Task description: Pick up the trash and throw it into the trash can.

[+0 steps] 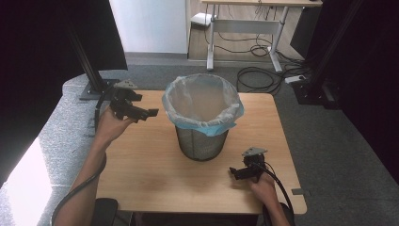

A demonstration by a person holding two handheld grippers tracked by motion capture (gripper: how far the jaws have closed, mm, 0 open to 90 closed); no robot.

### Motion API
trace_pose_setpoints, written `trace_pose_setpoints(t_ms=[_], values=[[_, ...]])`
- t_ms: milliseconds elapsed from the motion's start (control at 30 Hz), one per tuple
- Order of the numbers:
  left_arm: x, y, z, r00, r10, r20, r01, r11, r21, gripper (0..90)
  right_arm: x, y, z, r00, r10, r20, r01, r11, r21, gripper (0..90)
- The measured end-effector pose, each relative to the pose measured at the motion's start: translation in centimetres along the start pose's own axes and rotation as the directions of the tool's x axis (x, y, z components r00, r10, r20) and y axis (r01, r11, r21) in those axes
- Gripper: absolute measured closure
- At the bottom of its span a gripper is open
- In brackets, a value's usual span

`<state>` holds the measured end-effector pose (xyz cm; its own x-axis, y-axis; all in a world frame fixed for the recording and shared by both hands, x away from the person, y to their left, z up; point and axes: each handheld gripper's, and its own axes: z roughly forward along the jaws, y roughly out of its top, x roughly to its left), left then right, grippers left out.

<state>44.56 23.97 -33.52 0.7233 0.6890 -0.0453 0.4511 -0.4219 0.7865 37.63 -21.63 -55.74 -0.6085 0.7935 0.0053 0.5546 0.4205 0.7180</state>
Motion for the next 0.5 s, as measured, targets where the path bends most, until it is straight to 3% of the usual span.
trace_pose_setpoints(t_ms=[500], values=[[0.0,-8.5,4.3,0.9994,-0.031,-0.012,0.032,0.9993,0.018,0.0,0.0,0.0,0.0,1.0000,0.000,-0.001,0.000,1.000,-0.001,0.0]])
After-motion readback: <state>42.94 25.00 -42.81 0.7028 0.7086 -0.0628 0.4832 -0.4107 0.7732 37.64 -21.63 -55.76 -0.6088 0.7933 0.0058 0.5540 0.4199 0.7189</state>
